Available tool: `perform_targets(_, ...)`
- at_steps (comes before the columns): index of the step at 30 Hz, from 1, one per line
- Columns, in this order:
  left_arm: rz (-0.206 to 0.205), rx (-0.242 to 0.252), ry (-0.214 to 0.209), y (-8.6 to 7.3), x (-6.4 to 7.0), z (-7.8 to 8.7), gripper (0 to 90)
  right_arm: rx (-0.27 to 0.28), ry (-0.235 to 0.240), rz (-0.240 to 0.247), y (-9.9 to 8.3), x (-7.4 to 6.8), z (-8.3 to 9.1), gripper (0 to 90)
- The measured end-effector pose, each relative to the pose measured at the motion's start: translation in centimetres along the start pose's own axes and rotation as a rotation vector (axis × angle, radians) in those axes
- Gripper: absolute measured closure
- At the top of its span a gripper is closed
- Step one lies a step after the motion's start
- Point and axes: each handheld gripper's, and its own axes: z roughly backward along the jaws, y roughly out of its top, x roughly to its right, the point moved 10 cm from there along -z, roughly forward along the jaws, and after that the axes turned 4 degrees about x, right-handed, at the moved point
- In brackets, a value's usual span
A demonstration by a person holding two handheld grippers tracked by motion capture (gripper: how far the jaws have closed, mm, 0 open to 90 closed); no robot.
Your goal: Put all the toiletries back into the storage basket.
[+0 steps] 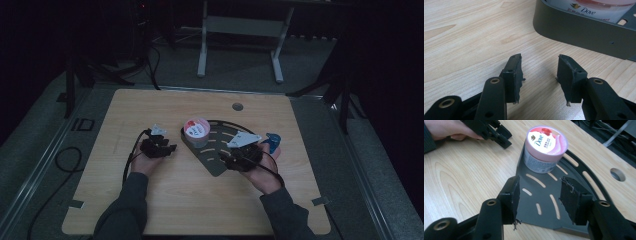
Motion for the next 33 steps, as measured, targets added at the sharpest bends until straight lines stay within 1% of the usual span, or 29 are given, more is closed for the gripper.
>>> perform_targets(3, 0.006, 0.015, 0.0, -0.1, 0.0, 0.0, 54.4, 0.005, -0.009, 0.015, 0.3, 0.4, 0.9, 48.4)
perform_targets(7, 0.015, 0.022, -0.009, -0.1, 0.0, 0.0, 54.3, 0.016, -0.018, 0.024, 0.8, 1.1, 2.2, 47.2)
perform_targets(11, 0.009, 0.026, -0.009, -0.1, 0.0, 0.0, 54.1, 0.029, -0.027, 0.026, 1.2, 2.0, 3.5, 46.3)
perform_targets(14, 0.014, 0.031, -0.013, -0.1, 0.0, 0.1, 54.1, 0.039, -0.032, 0.02, 1.5, 2.7, 4.6, 45.3)
perform_targets(17, 0.016, 0.033, -0.014, -0.1, 0.0, 0.1, 54.1, 0.041, -0.038, 0.027, 1.5, 3.6, 5.5, 43.3)
perform_targets(19, 0.02, 0.035, -0.017, -0.1, -0.1, 0.1, 54.1, 0.038, -0.035, 0.025, 1.4, 4.2, 5.9, 42.5)
perform_targets(21, 0.022, 0.036, -0.02, -0.1, -0.1, 0.1, 54.1, 0.03, -0.044, 0.031, 1.3, 4.7, 6.3, 41.4)
perform_targets(23, 0.023, 0.036, -0.021, -0.1, -0.1, 0.1, 54.1, 0.02, -0.038, 0.027, 1.1, 5.1, 6.7, 40.6)
perform_targets(26, 0.025, 0.038, -0.024, -0.1, -0.1, 0.1, 54.0, 0.01, -0.04, 0.019, 0.7, 5.9, 7.0, 39.1)
perform_targets(29, 0.03, 0.04, -0.028, -0.1, -0.1, 0.1, 54.0, -0.007, -0.038, 0.013, 0.3, 6.4, 7.2, 38.1)
perform_targets(33, 0.03, 0.04, -0.027, -0.1, -0.1, 0.1, 54.0, -0.04, -0.052, 0.016, -0.6, 7.1, 7.4, 37.1)
